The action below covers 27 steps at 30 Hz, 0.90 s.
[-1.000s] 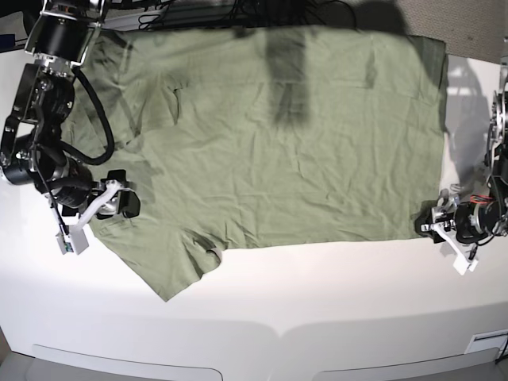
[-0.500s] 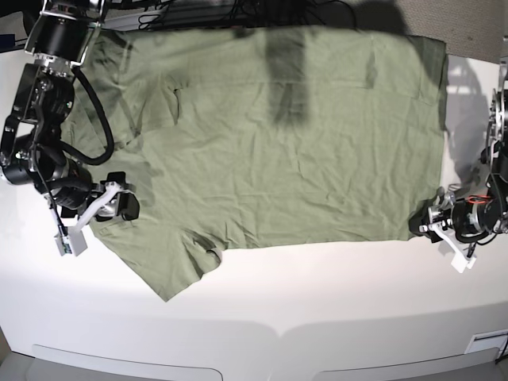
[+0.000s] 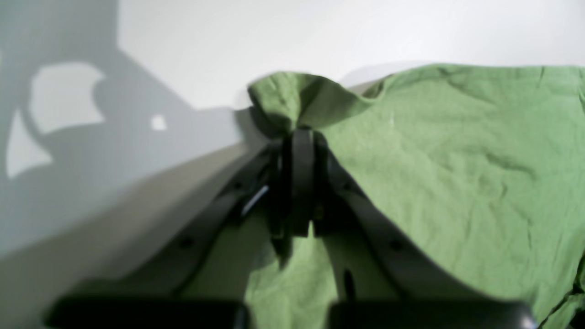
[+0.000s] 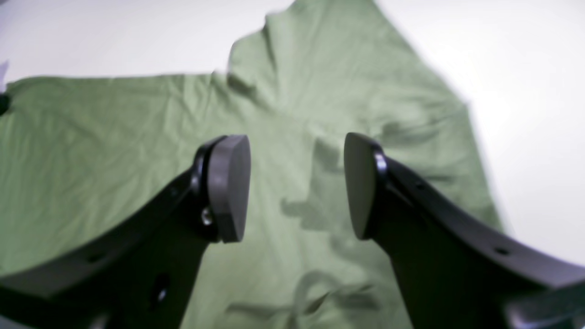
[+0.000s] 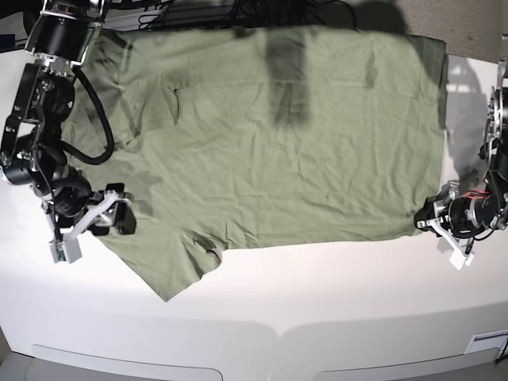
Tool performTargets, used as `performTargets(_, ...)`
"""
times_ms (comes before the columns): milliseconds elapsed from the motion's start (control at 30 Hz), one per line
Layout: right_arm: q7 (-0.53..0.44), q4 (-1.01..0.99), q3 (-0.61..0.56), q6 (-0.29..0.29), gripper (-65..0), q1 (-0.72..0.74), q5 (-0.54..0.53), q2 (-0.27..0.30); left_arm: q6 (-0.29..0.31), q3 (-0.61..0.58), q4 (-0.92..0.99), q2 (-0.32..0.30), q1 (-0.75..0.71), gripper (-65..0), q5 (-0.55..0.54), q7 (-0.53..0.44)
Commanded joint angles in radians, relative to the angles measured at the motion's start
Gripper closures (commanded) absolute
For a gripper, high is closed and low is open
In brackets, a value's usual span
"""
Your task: Fold the T-shirt properly
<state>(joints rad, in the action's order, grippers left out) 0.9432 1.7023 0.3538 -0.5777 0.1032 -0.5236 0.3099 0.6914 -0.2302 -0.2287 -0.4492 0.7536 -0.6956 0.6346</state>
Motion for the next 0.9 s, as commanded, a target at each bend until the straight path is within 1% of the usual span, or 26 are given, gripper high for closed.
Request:
performTargets(0,-0.024,0.007,0.006,-0.006,-32.9,0.037,0.015,0.014,0.007,0.0,-0.008,-0.014,0.031,0.0,0.003,-0.007)
performTargets(67,-0.032,-0.032,0.006,-0.006,-32.9,0.076,0.074,0.014,0.007,0.0,-0.011,-0.014,0.031,0.0,0.003,-0.007)
performTargets(167,-0.055,-0.154,0.006,-0.006,-33.0,0.165,0.154,0.014,0.007,0.0,-0.014,-0.014,0.031,0.0,0.003,-0.008)
performTargets(333,-0.027,-0.407,0.006,-0.006,-33.0,0.327,0.186,0.014,0.007,0.0,-0.014,-0.014,0.03,0.0,0.003,-0.007)
performTargets(467,-0.033,-0.544,0.006,-0.006,-33.0,0.401,0.211,0.027,0.007,0.0,-0.014,-0.014,0.03,0.0,0.003,-0.007)
performTargets(567,-0.055,-0.626,0.006,-0.016,-33.0,0.435,0.212,0.056,0.007,0.0,-0.014,-0.014,0.03,0.0,0.003,-0.007)
performTargets(667,-0.089,-0.708,0.006,-0.029,-33.0,0.466,0.241,0.096,0.007,0.0,-0.014,-0.014,0.03,0.0,0.003,-0.006)
performTargets(733,-0.095,-0.771,0.006,-0.038,-33.0,0.488,0.241,0.125,0.007,0.0,-0.014,-0.014,0.03,0.0,0.003,-0.006)
performTargets(800,-0.094,-0.827,0.006,-0.06,-33.0,0.505,0.236,0.152,0.007,0.0,-0.014,-0.014,0.03,0.0,0.003,-0.007)
performTargets(867,-0.095,-0.866,0.006,-0.063,-33.0,0.514,0.23,0.177,0.007,0.0,-0.014,-0.014,0.03,0.0,0.003,-0.007)
